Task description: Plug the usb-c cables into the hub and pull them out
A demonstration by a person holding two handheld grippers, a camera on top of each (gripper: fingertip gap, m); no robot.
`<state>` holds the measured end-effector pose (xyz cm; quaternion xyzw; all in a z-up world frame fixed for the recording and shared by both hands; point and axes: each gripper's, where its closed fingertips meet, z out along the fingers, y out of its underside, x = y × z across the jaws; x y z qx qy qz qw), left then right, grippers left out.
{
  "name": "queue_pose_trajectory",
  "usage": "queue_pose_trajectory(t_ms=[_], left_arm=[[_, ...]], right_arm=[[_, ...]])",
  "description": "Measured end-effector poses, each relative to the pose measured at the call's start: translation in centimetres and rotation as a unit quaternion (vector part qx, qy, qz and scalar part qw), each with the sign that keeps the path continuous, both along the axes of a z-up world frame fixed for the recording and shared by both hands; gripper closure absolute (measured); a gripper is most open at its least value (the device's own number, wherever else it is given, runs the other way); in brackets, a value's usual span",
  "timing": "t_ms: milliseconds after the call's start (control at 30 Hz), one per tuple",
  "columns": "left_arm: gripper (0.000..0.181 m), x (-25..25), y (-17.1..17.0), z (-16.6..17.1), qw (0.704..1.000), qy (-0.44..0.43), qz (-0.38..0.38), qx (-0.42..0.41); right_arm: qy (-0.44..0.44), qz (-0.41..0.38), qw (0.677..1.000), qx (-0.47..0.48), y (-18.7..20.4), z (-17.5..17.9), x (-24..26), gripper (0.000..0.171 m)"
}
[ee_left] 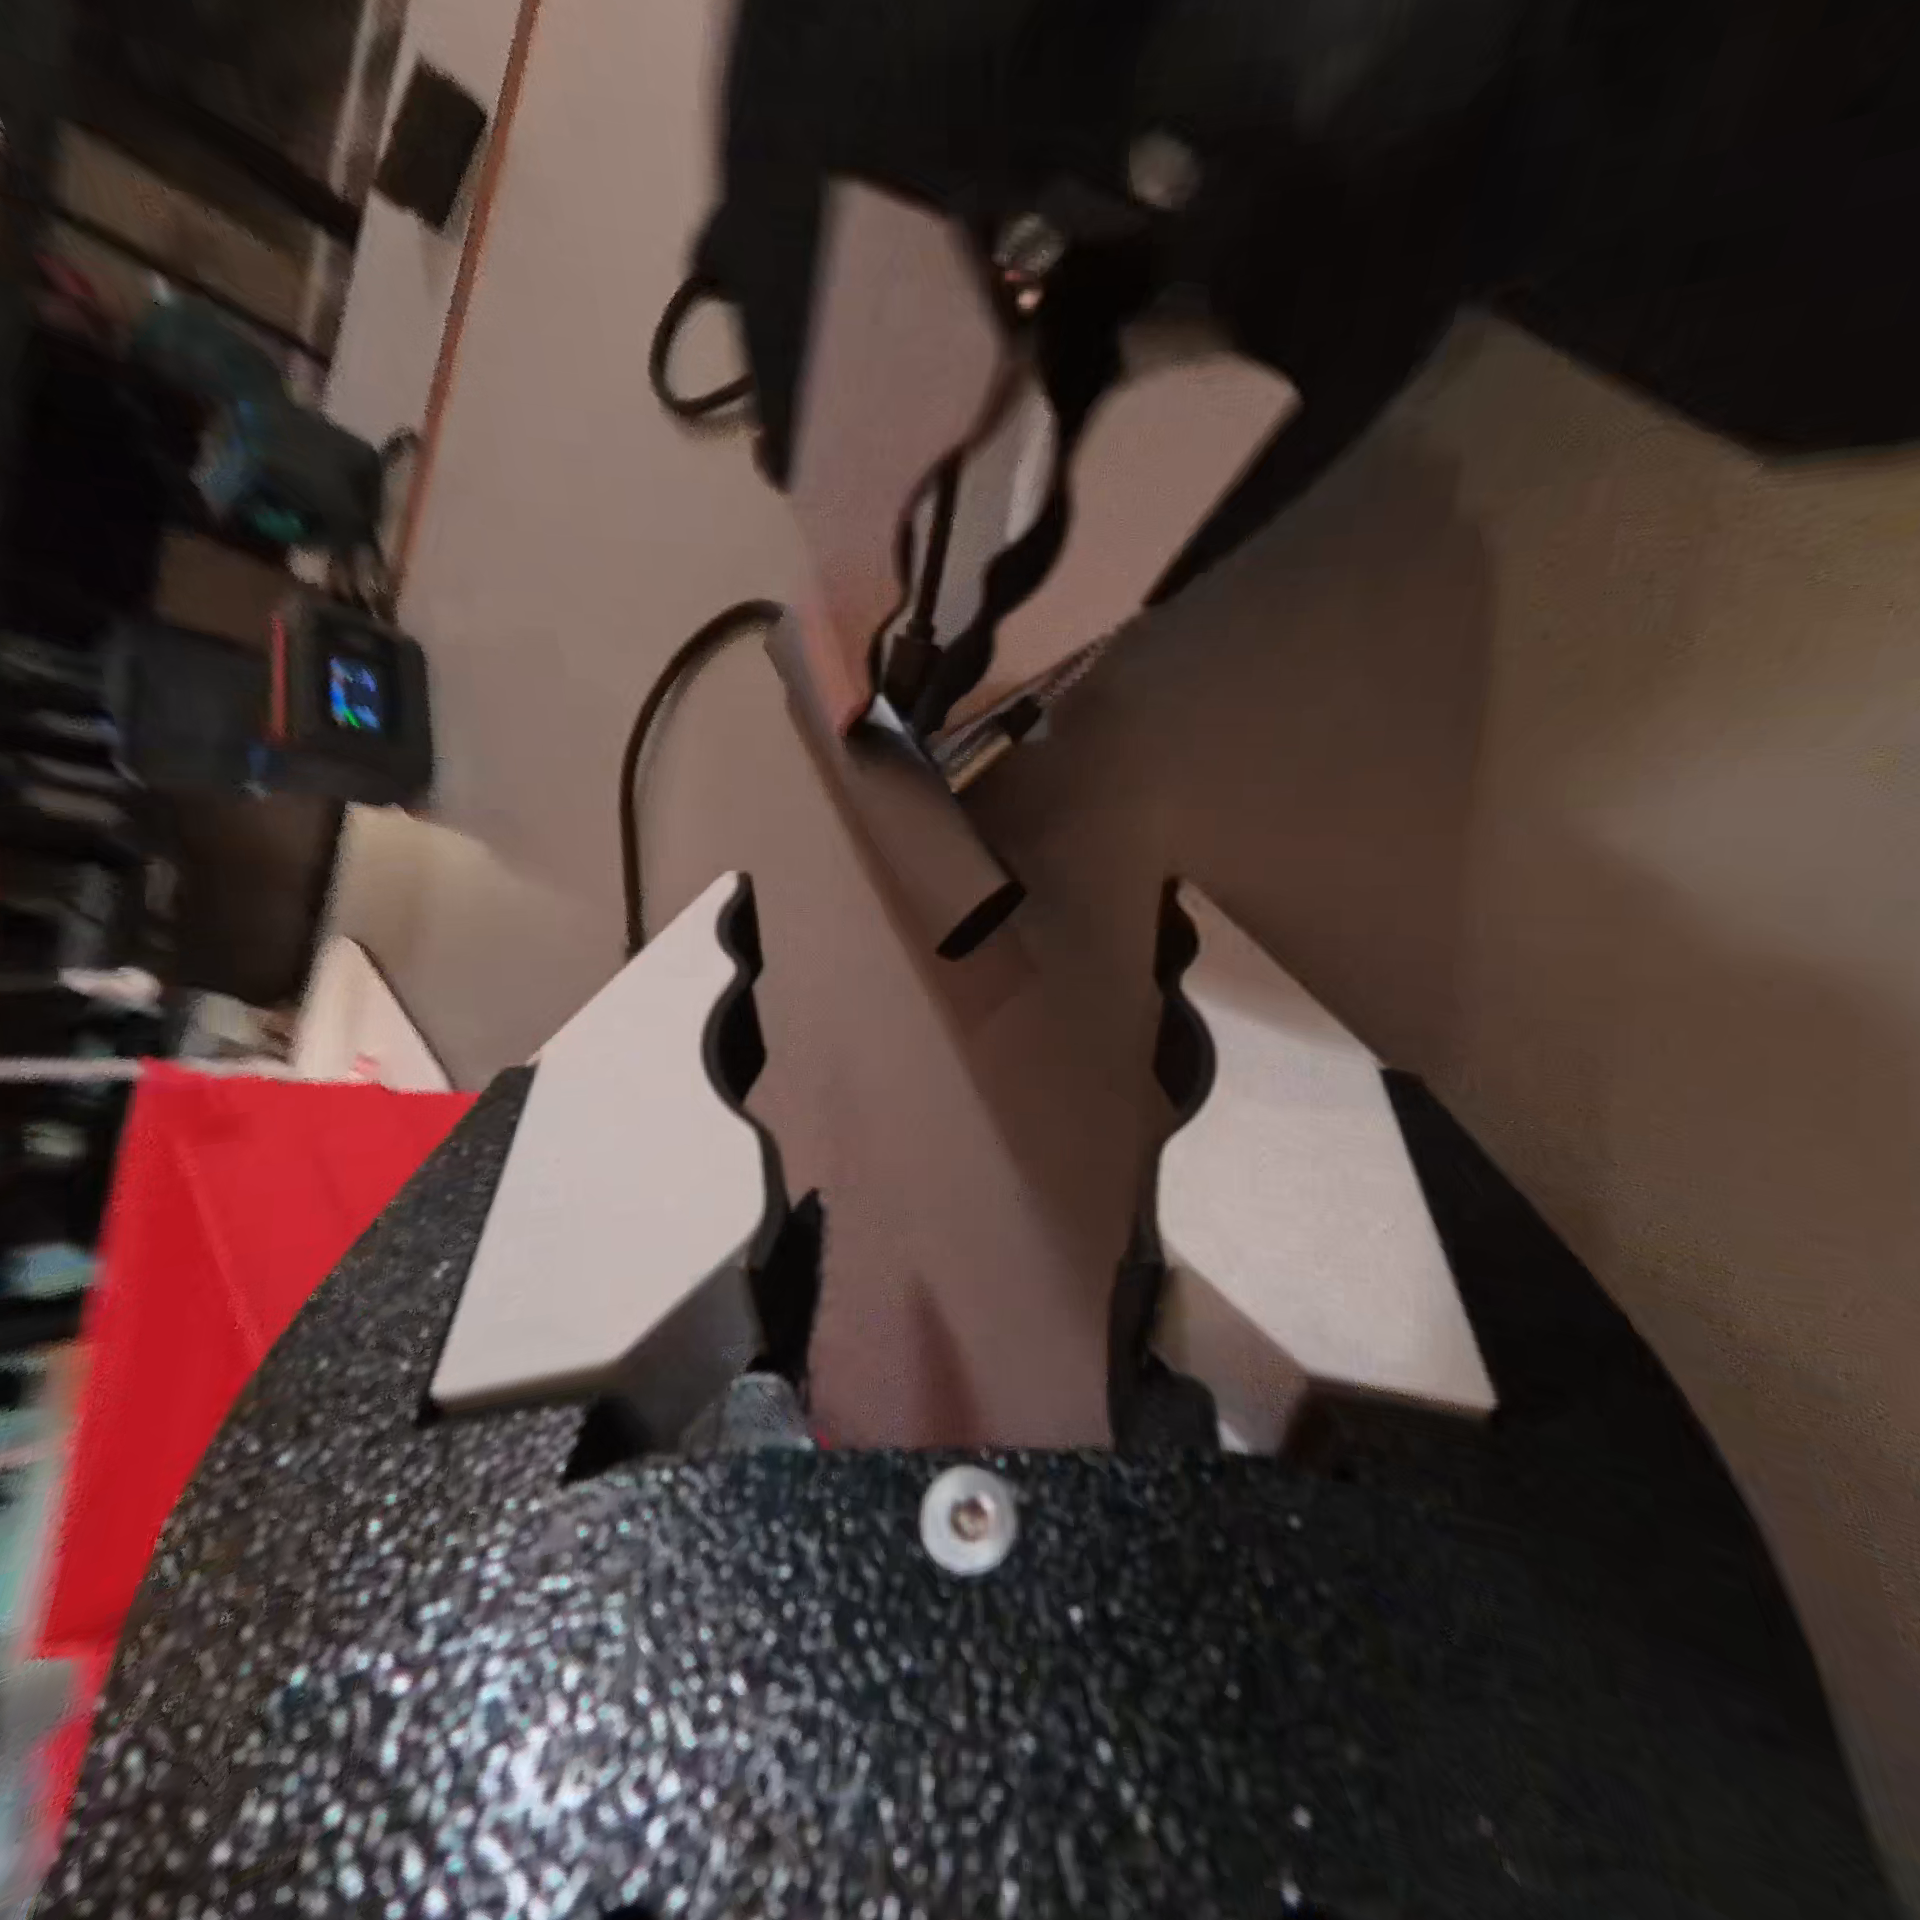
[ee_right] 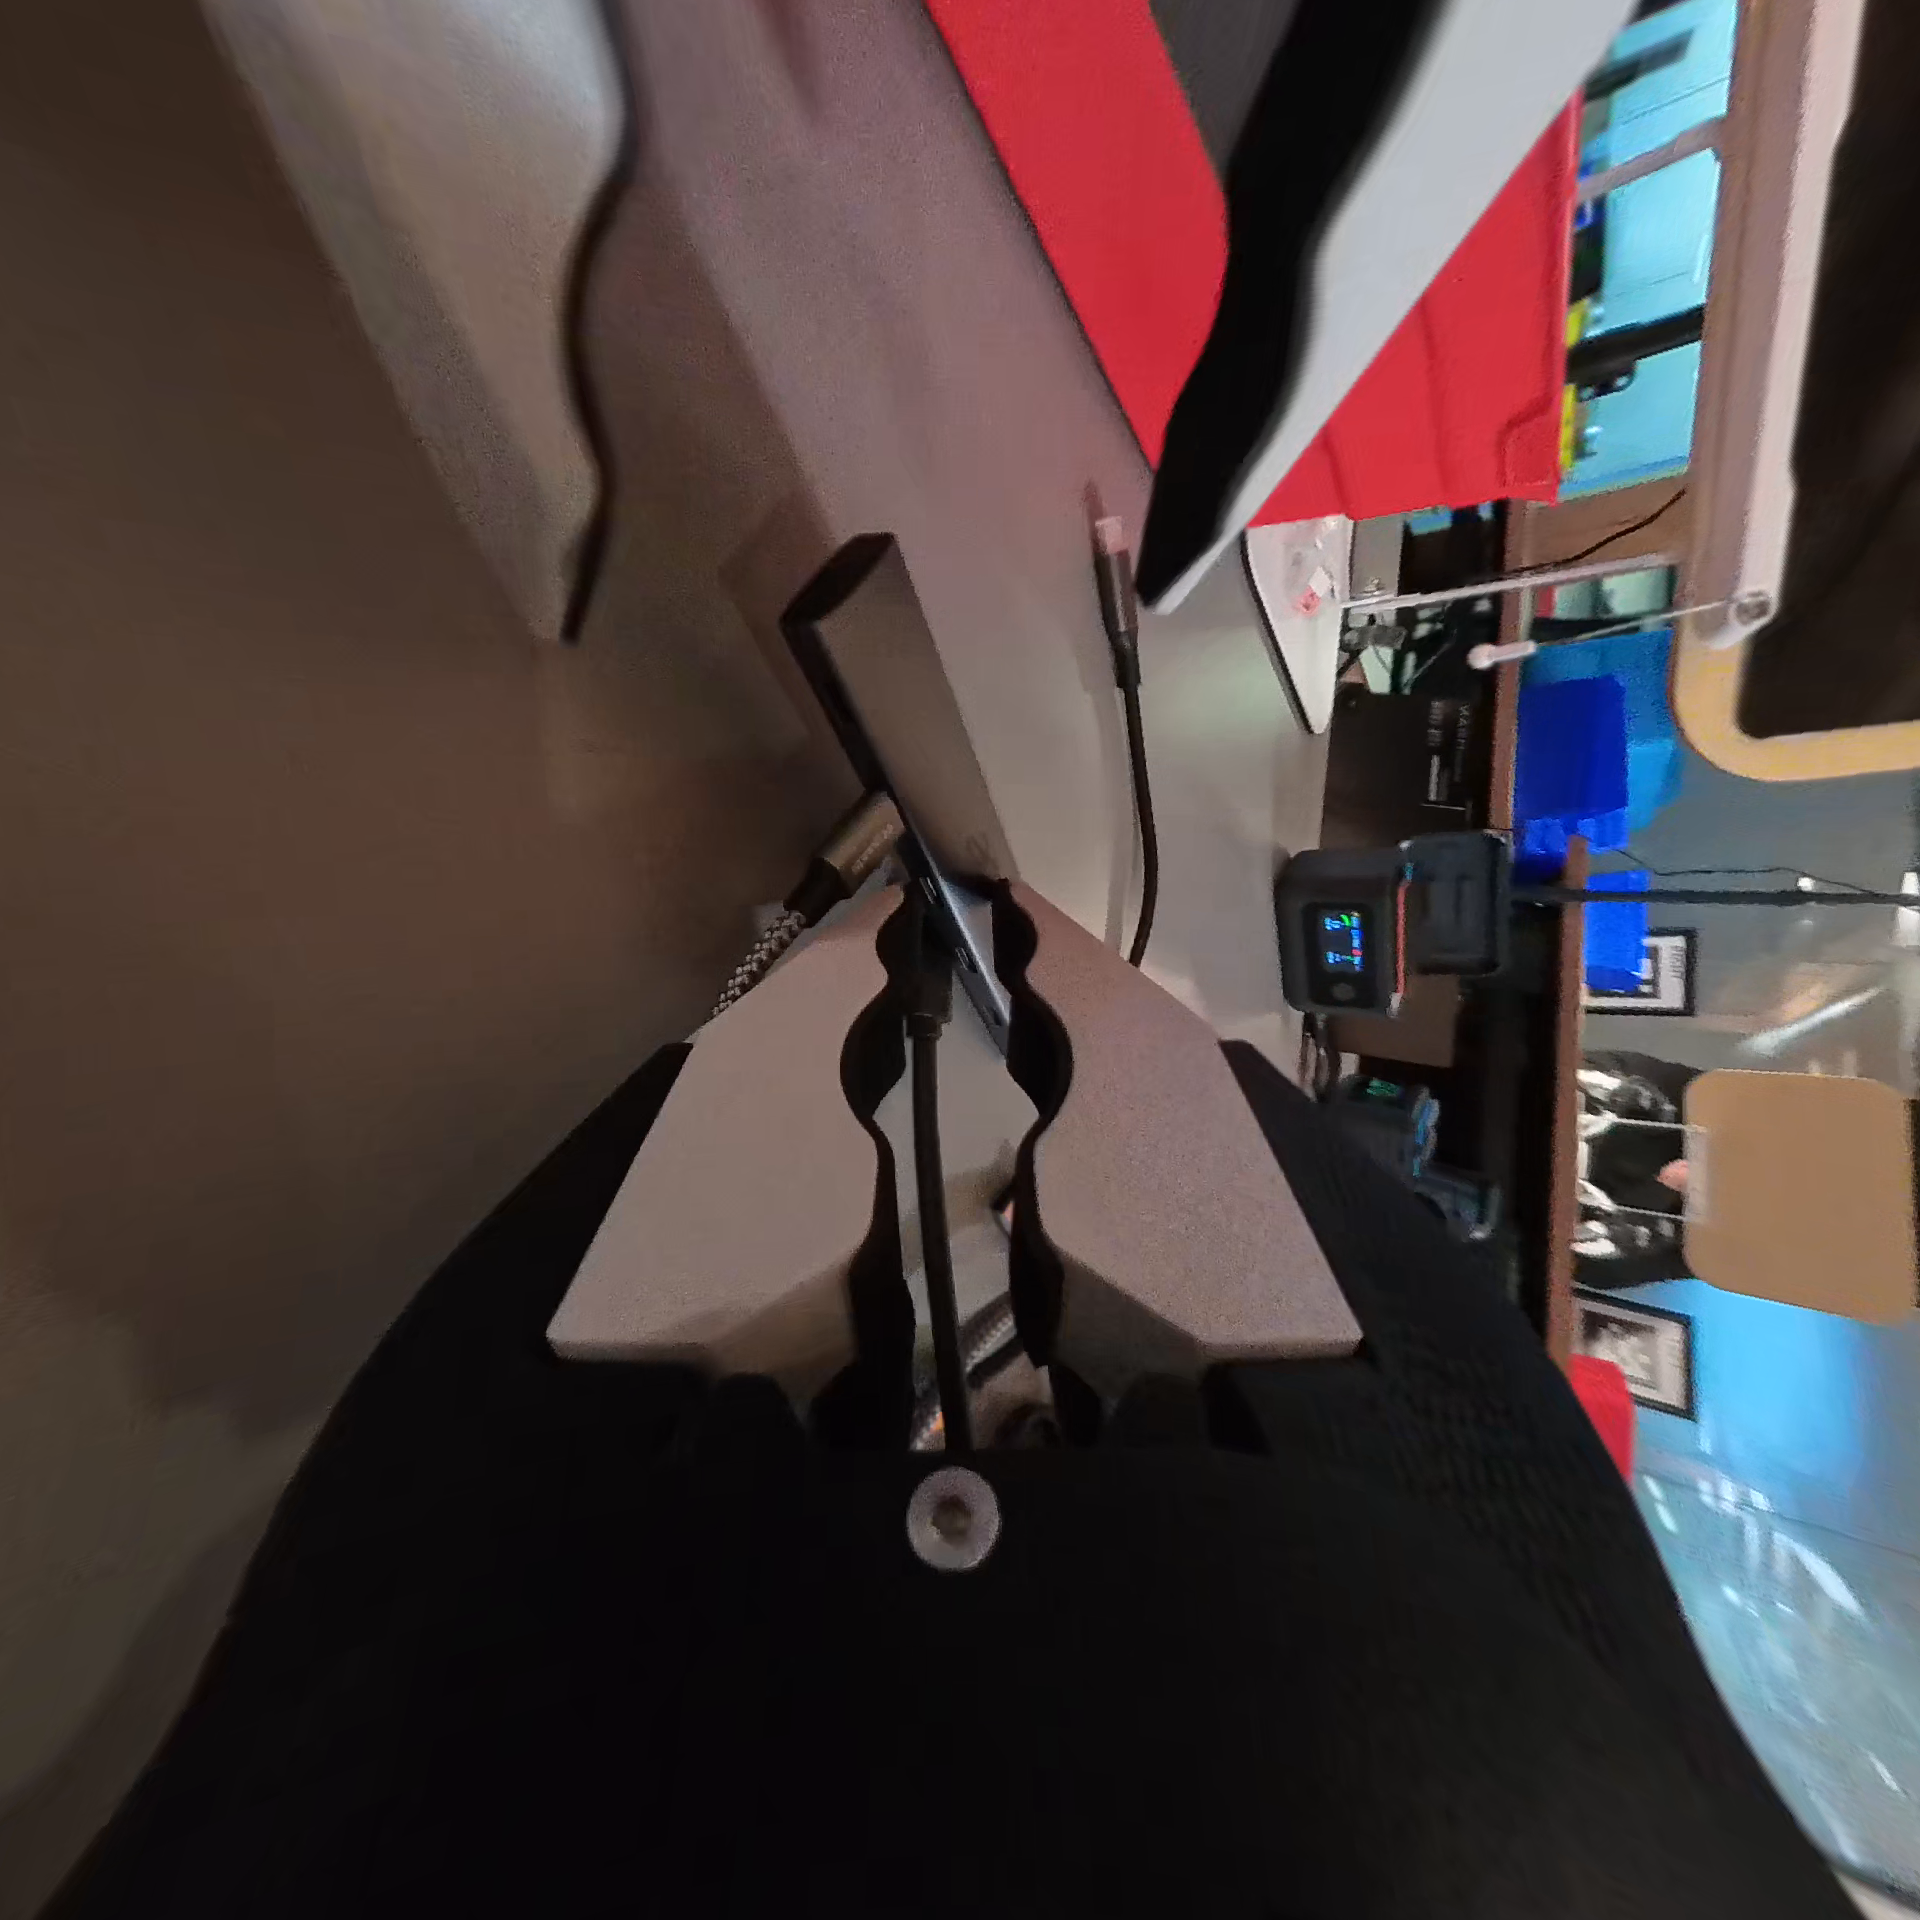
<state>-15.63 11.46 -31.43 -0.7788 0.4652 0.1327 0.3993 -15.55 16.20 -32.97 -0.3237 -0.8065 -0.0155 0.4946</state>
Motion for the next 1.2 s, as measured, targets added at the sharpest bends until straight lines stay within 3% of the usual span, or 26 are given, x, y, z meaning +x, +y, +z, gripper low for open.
queue_pose_trajectory(t_ms=[33,100,300,400,467,600,733,1033,1133,1200], left_arm=[[0.108,0.3,0.2,-0.4,0.999,0.035,-0.021,0.015],[0.126,1.5,0.4,-0.7,0.995,0.063,-0.064,0.047],[0.133,1.2,2.2,-0.6,0.983,0.132,-0.069,0.110],[0.146,1.9,2.8,-1.1,0.978,0.144,-0.091,0.119],[0.160,1.7,3.5,-1.6,0.974,0.169,-0.085,0.123],[0.167,1.3,4.5,-1.3,0.966,0.189,-0.054,0.165],[0.170,0.4,4.5,-1.1,0.969,0.179,-0.027,0.168],[0.170,-0.2,4.5,-1.1,0.982,0.117,-0.003,0.151],[0.171,-0.4,4.5,-1.0,0.983,0.108,0.001,0.148],[0.171,-0.3,4.5,-0.9,0.985,0.093,0.003,0.145]], right_arm=[[0.001,0.003,1.000,-0.011,0.0,0.0,0.1,0.159],[0.005,0.007,0.999,-0.035,-0.1,0.1,0.3,0.159],[0.017,0.012,0.995,-0.099,0.0,0.1,1.0,0.159],[0.020,0.014,0.992,-0.126,-0.1,0.2,1.1,0.159],[0.023,0.013,0.990,-0.139,-0.1,0.1,1.2,0.158],[0.037,0.002,0.987,-0.159,0.2,0.7,1.8,0.160],[0.054,-0.026,0.975,-0.214,1.1,1.7,3.1,0.157],[0.005,-0.112,0.952,-0.284,2.9,-0.5,3.3,0.152],[-0.007,-0.126,0.945,-0.301,2.8,-1.1,3.1,0.167],[-0.016,-0.134,0.946,-0.296,2.8,-1.1,3.5,0.167]])
